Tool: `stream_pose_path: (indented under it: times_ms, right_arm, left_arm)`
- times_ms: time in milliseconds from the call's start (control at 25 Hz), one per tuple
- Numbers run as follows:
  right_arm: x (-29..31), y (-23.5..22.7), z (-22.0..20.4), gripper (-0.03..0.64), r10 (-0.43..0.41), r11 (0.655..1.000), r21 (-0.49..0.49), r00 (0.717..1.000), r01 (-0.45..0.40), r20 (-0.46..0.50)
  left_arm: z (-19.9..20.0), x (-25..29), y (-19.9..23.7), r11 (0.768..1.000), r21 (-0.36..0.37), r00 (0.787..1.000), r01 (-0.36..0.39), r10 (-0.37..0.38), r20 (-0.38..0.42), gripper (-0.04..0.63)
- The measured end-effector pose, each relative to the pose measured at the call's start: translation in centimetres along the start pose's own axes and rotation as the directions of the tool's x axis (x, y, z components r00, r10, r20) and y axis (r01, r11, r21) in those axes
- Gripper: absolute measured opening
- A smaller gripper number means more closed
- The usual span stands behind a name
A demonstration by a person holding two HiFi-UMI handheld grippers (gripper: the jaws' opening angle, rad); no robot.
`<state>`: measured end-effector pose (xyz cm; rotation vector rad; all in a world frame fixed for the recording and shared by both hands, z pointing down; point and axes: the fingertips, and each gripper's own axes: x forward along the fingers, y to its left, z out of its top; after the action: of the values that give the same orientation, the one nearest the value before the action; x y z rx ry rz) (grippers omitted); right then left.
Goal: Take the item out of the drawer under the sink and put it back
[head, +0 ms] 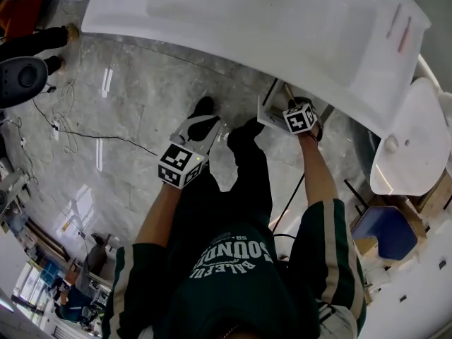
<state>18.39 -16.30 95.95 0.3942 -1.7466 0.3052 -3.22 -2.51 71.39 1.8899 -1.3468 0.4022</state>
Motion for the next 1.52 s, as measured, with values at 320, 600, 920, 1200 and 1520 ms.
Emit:
stream_pose_path:
  times_ms: [320,600,920,1200,1520]
  right_arm:
    - [-2.3,-0.2,-0.3,0.038,-0.032,0.998,-0.051,0.999,0.033,0.013]
    - [-5.8,0.0,0.5,0.038,-0.076,0.997,-0.029,0.996,0.078,0.050]
    - [-11.3,3.1,2.0,0.035,-0.061,0.998,0.009,0.991,0.060,0.119]
    - [-16.5,6.8,4.0,0.035,-0.082,0.995,0.072,0.977,0.069,0.196]
    - [-20.7,11.8,7.1,0.035,-0.080,0.989,0.144,0.952,0.038,0.296]
  left_arm:
    - [1.7,0.1,-0.7,0.999,0.040,1.000,0.025,-0.025,-0.001,0.051]
    - [4.2,-0.4,-1.0,0.991,0.112,0.997,0.076,-0.078,0.009,0.051]
    - [7.8,-1.9,-1.6,0.975,0.176,0.990,0.135,-0.140,0.016,0.051]
    - [10.6,-2.8,-2.6,0.947,0.247,0.976,0.204,-0.215,0.021,0.051]
    - [12.8,-4.7,-2.6,0.922,0.307,0.966,0.237,-0.256,0.022,0.051]
